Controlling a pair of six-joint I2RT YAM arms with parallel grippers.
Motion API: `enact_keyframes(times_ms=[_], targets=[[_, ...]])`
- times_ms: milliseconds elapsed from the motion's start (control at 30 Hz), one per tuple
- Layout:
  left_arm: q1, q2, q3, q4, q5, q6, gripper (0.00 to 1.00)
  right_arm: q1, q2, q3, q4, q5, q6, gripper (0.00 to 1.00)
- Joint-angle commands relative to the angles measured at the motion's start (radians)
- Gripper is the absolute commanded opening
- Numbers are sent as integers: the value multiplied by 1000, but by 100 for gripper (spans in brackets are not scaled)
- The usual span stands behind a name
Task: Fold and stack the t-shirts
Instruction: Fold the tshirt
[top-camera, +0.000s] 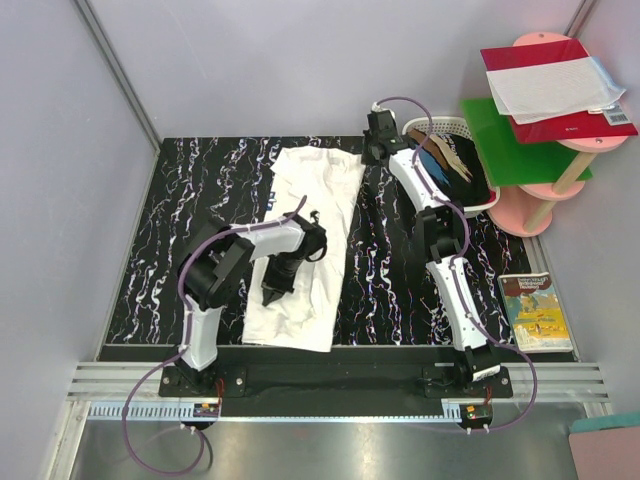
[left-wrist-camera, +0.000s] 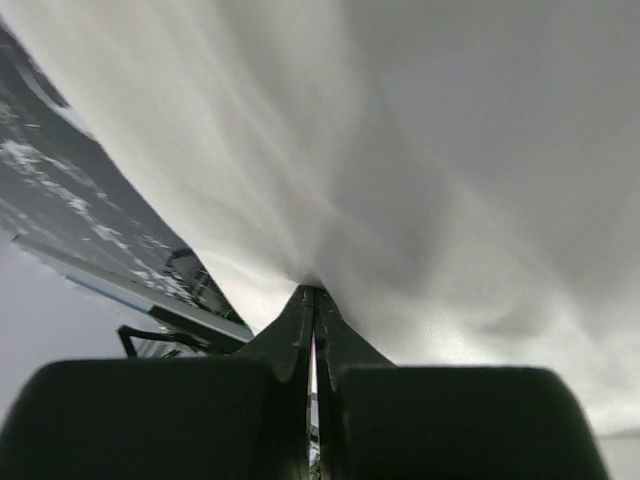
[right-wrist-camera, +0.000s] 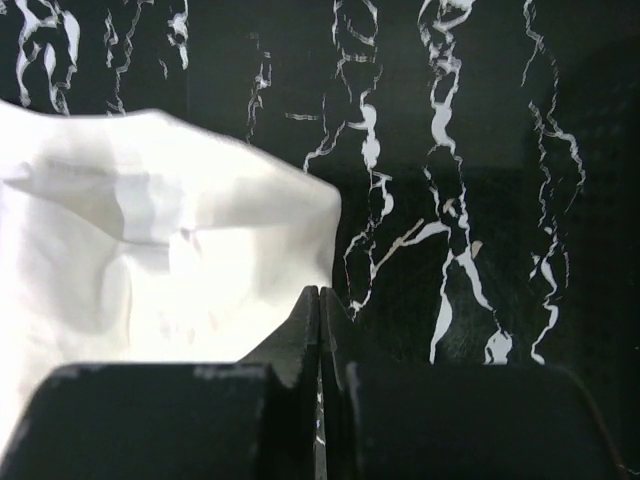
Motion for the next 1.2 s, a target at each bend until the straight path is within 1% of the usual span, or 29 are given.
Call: enact_keyframes(times_ms=[0, 67, 133, 167, 233, 267, 333, 367, 400, 433, 467, 533, 567, 600, 633, 667, 700, 733, 767, 833, 900, 933, 967, 1000, 1033, 1067, 1100, 1133, 1167], targets=[[-32, -55, 28, 212, 132, -90, 0, -2, -79, -56, -9, -67, -12, 0], [-32, -137, 35, 178, 34, -99, 0, 0, -133, -160, -3, -63, -32, 0], [-32, -204, 55, 178, -14, -93, 0, -2, -239, -245, 11, -73, -46, 0], [-32, -256, 72, 180, -72, -83, 2, -3, -276, -333, 28, -74, -48, 0], [-29, -290, 149, 212, -153, -50, 4, -2, -395, -427, 51, -78, -48, 0], [-21, -297, 213, 232, -175, -8, 8, -2, -438, -526, 86, -81, -42, 0], [2, -276, 277, 307, -171, 46, 13, -2, -570, -634, 129, -95, -33, 0], [37, -218, 366, 322, -149, 95, 15, -2, -616, -743, 176, -100, -10, 0], [55, -175, 424, 326, -128, 114, 15, -2, -698, -797, 203, -110, -2, 0], [74, -125, 486, 324, -82, 138, 15, -2, -736, -847, 223, -148, 3, 0], [104, -7, 637, 310, -59, 173, 15, -3, -771, -936, 249, -161, 16, 0], [134, 121, 812, 240, 14, 193, 10, -3, -852, -1012, 260, -184, 29, 0], [164, 249, 1000, 212, 42, 197, 7, 0, -874, -1082, 273, -192, 41, 0], [181, 309, 1090, 192, 73, 195, 2, -2, -915, -1119, 280, -204, 47, 0], [200, 363, 1167, 168, 151, 189, 0, -2, -934, -1154, 284, -209, 55, 0], [239, 441, 1249, 169, 186, 148, 0, -2, -952, -1223, 298, -215, 66, 0], [261, 463, 1256, 183, 232, 125, 0, -2, -984, -1256, 304, -233, 72, 0], [281, 473, 1241, 233, 321, 102, 0, -2, -1001, -1288, 312, -241, 76, 0], [321, 474, 1174, 264, 366, 65, 0, -2, -1015, -1344, 323, -250, 84, 0], [352, 463, 1105, 313, 444, 48, 0, -2, -1060, -1400, 336, -276, 92, 0], [367, 402, 991, 326, 457, 65, 0, 0, -1105, -1467, 350, -287, 96, 0], [367, 366, 935, 360, 455, 80, 14, 0, -1122, -1515, 359, -293, 96, 0], [367, 265, 788, 394, 455, 98, 25, -2, -1161, -1539, 387, -296, 98, 0], [367, 205, 700, 434, 460, 105, 35, 0, -1184, -1566, 404, -311, 98, 0], [367, 139, 611, 524, 470, 106, 53, 0, -1207, -1619, 421, -317, 96, 3], [367, 11, 441, 566, 472, 102, 83, 0, -1251, -1645, 453, -322, 102, 16], [367, -56, 358, 607, 477, 97, 95, 0, -1273, -1670, 470, -340, 106, 20], [366, -120, 277, 682, 504, 89, 99, 0, -1291, -1714, 481, -348, 109, 22], [366, -236, 132, 713, 519, 77, 99, 0, -1328, -1736, 500, -356, 119, 28]])
